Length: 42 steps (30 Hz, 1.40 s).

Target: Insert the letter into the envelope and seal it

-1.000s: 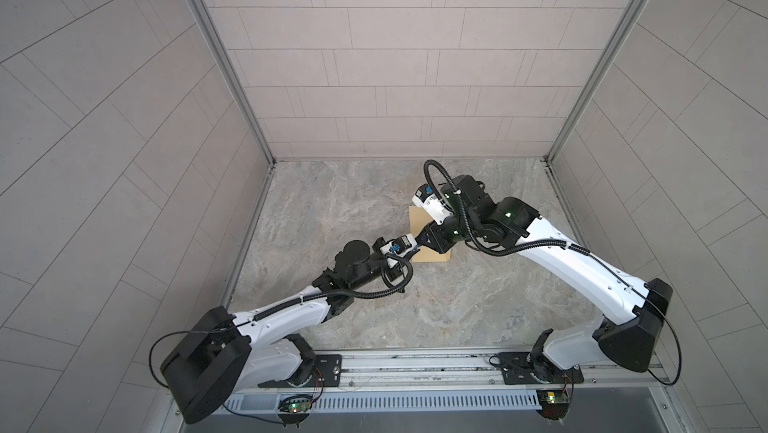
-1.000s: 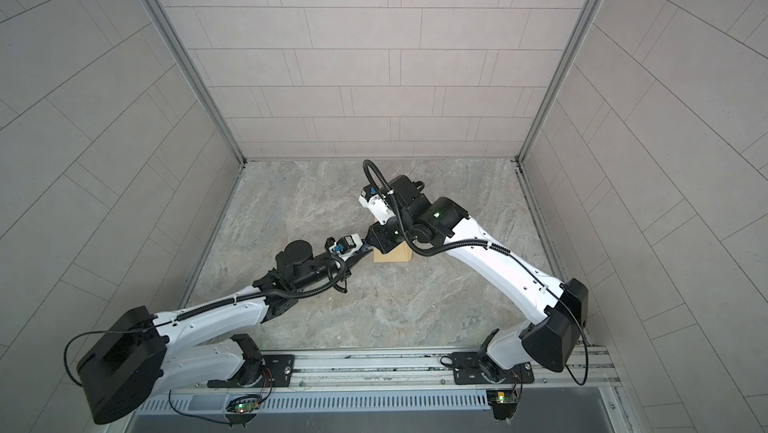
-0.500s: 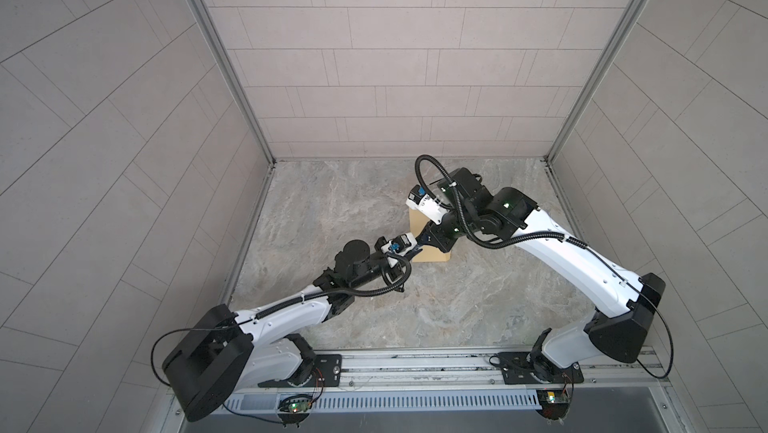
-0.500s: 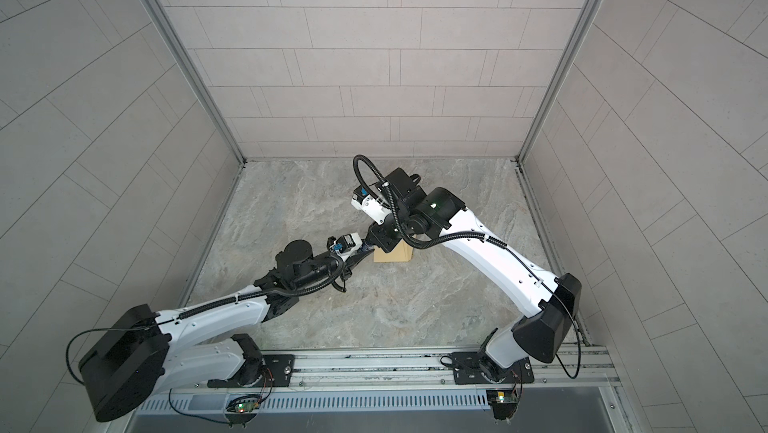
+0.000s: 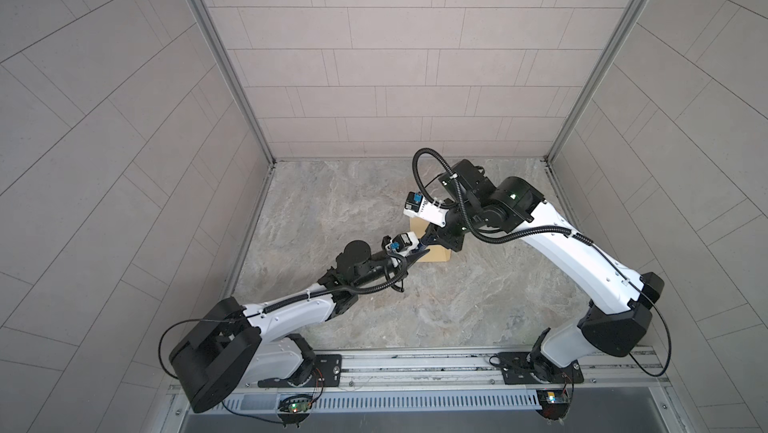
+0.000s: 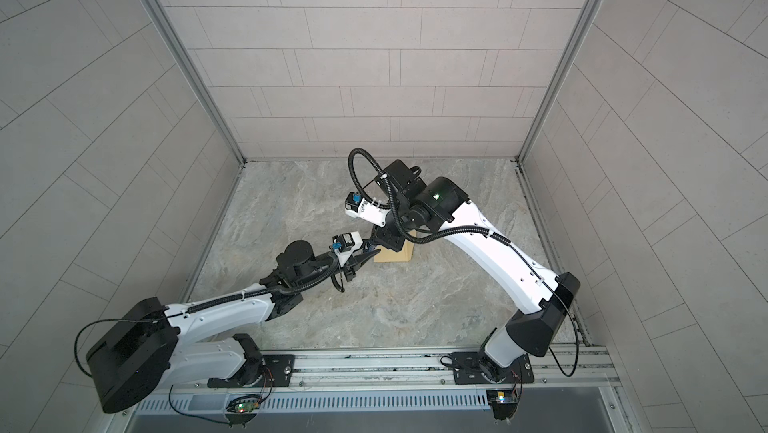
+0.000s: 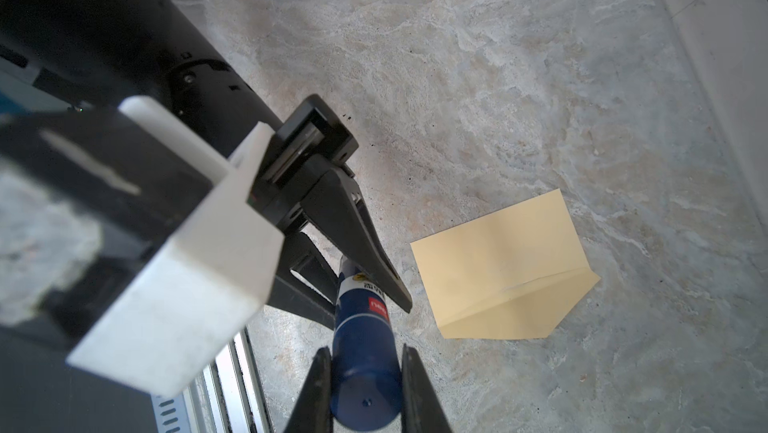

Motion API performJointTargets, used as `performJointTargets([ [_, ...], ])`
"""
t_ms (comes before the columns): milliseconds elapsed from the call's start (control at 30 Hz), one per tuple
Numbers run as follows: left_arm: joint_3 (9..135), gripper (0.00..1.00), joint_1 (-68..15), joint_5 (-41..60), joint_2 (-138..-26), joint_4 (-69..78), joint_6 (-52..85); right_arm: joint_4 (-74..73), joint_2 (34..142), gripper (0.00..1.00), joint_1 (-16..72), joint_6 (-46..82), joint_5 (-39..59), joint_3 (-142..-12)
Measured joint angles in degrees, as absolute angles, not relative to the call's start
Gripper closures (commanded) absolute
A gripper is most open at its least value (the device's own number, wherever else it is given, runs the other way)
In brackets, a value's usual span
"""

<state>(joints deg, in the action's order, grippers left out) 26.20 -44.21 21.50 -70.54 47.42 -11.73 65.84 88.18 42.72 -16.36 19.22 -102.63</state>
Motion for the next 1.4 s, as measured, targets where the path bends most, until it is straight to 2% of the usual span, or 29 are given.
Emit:
performJointTargets([
  [500, 26.87, 1.0, -44.82, 9.21, -70.37, 45.25, -13.45, 56.31, 88.09, 1.0, 43.18, 5.89, 14.72, -98.87],
  [633, 27.24, 1.0, -44.82, 9.17, -70.67, 45.23, -12.75, 56.03, 88.07, 1.0, 42.96, 5.45, 15.27, -98.87],
  [1000, 31.11, 1.0, -45.63, 13.45, -75.64, 50.13, -9.37, 63.72, 88.07, 1.0, 41.85, -5.56, 14.92, -105.06],
  [1400, 31.38, 1.0, -46.19, 10.37, -74.04, 49.71, -10.98, 64.1, 88.44, 1.0, 41.6, -0.69, 14.76, -107.24],
])
